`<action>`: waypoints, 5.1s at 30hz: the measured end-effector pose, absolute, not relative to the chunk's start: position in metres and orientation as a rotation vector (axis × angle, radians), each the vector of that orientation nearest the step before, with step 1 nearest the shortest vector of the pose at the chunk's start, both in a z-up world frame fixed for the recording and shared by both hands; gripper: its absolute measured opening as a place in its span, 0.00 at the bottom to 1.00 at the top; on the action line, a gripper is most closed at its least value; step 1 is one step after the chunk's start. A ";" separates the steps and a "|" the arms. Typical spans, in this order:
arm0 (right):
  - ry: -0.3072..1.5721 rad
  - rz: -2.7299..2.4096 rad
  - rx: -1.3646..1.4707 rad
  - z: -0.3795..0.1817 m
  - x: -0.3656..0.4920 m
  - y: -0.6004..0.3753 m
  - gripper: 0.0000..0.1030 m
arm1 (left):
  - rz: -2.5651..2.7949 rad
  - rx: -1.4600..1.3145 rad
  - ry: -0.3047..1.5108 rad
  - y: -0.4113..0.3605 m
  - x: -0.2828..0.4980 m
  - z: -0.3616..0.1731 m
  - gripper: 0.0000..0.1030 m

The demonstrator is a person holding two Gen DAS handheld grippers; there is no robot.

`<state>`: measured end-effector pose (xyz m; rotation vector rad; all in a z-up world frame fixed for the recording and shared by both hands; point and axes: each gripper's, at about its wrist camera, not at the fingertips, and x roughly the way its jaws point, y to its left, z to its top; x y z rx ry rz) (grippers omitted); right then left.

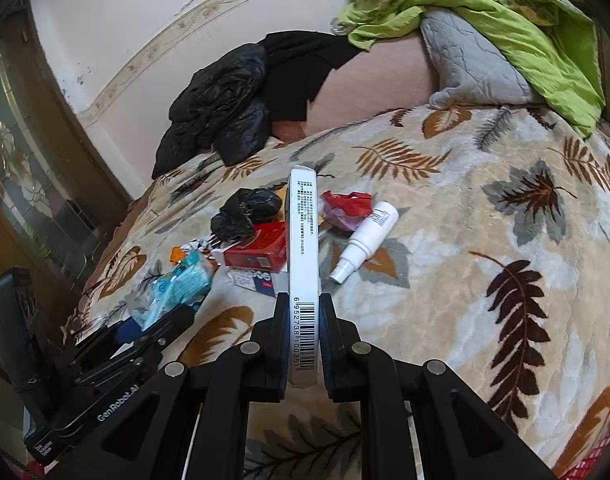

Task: Collect trash
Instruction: 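Lift the snack packet and white medicine box and carry them toward the wastebasket, then release the snack packet and medicine box into the red wastebasket with both tools, then move both open tools back over the remaining trash on the bed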

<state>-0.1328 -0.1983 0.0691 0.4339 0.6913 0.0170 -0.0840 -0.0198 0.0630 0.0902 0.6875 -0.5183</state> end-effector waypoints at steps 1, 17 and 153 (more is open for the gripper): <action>0.690 0.020 0.428 0.069 -0.133 -0.196 0.14 | -0.513 0.093 0.683 -0.020 -0.084 0.063 0.44; 0.685 0.019 0.427 0.069 -0.134 -0.196 0.14 | -0.496 0.085 0.666 -0.016 -0.084 0.066 0.44; 0.792 -0.003 0.526 0.069 -0.194 -0.218 0.50 | -0.488 -0.031 0.743 0.003 -0.070 0.082 0.62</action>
